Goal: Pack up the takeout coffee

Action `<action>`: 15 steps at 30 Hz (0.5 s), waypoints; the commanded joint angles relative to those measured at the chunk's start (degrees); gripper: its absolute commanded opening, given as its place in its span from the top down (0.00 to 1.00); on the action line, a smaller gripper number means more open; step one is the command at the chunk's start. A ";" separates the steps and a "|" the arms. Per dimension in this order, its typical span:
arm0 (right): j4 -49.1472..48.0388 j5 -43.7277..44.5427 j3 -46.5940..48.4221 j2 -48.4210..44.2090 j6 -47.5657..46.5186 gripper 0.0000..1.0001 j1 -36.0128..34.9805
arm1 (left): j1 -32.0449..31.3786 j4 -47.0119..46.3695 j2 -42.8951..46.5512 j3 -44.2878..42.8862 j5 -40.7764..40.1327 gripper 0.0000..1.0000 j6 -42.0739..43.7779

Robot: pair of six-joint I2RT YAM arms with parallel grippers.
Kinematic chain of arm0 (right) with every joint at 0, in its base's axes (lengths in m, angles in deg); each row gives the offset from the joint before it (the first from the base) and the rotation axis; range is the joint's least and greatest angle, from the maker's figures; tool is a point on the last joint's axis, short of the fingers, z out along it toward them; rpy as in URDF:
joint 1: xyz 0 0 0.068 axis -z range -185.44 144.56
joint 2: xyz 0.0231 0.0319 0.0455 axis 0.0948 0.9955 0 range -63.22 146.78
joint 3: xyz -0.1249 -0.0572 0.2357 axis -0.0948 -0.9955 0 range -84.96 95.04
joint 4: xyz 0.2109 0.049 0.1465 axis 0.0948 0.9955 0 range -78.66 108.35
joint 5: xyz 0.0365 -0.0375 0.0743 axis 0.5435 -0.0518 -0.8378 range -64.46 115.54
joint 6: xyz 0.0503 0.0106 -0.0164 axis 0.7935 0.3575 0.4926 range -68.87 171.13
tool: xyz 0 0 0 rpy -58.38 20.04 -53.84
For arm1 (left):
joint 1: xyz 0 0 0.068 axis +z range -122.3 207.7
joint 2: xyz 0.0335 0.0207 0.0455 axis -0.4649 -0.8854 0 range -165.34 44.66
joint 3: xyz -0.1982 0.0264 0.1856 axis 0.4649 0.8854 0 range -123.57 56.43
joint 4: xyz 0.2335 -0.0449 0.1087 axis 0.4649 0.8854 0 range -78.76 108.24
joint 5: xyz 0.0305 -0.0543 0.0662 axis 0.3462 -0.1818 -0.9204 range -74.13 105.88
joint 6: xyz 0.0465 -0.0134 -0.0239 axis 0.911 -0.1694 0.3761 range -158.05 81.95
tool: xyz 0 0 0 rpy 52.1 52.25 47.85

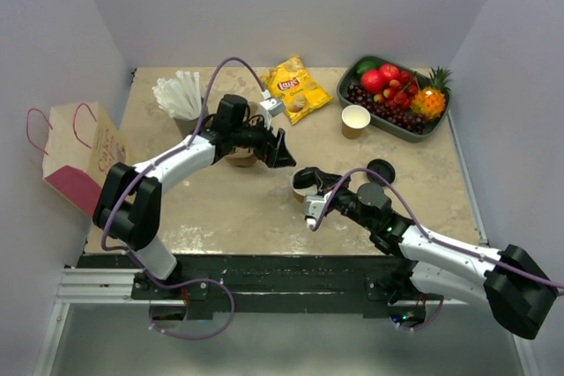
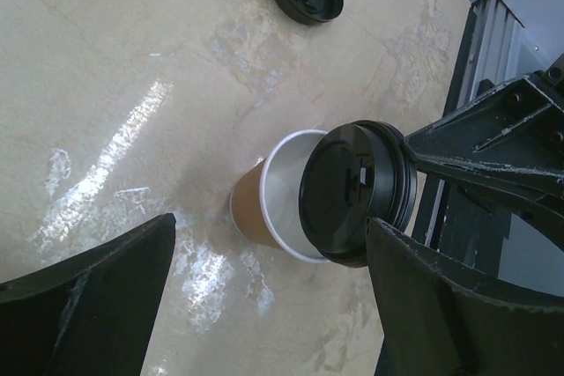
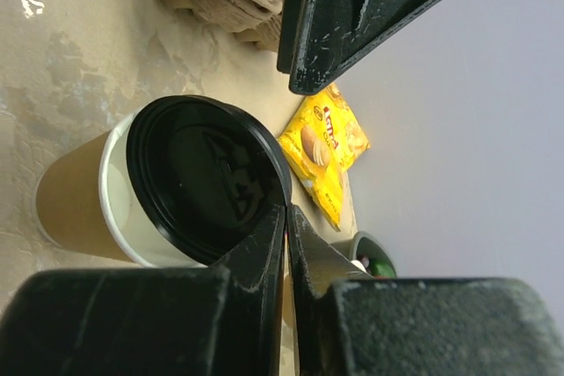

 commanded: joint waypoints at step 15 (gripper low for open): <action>10.98 -4.77 1.33 -4.13 -1.64 0.88 -0.21 | -2.88 -0.60 0.45 2.30 2.82 0.07 1.40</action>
